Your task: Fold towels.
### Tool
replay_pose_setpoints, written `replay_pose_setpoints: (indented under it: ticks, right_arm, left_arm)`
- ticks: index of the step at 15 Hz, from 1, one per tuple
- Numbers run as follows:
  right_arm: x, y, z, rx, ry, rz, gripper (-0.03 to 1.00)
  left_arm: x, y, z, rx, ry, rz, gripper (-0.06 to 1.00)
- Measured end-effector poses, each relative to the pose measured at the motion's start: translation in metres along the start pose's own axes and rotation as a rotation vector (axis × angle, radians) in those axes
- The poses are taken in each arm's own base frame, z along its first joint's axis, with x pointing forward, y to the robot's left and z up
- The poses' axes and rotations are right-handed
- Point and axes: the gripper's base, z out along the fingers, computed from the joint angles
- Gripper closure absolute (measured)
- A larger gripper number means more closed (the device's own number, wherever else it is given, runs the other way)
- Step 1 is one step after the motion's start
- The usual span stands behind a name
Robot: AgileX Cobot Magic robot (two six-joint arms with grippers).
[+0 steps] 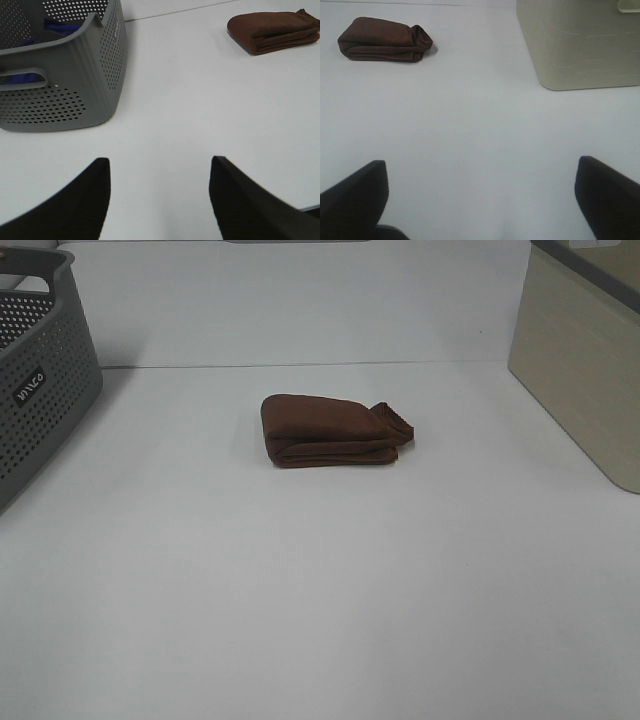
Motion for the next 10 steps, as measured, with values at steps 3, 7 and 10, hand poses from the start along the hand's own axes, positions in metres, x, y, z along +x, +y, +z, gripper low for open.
replay_pose_setpoints:
  ticks: [3, 7, 10]
  right_arm:
    - [0.0, 0.0007, -0.0002, -0.03, -0.002, -0.006, 0.02]
    - [-0.0001, 0.0012, -0.0002, -0.038, -0.003, -0.003, 0.02]
    - [-0.0001, 0.0011, -0.0002, -0.037, -0.003, -0.004, 0.02]
  left_arm:
    - [0.0, 0.0, 0.0, 0.0, 0.0, 0.0, 0.38]
    - [0.0, 0.0, 0.0, 0.0, 0.0, 0.0, 0.38]
    - [0.0, 0.0, 0.0, 0.0, 0.0, 0.0, 0.38]
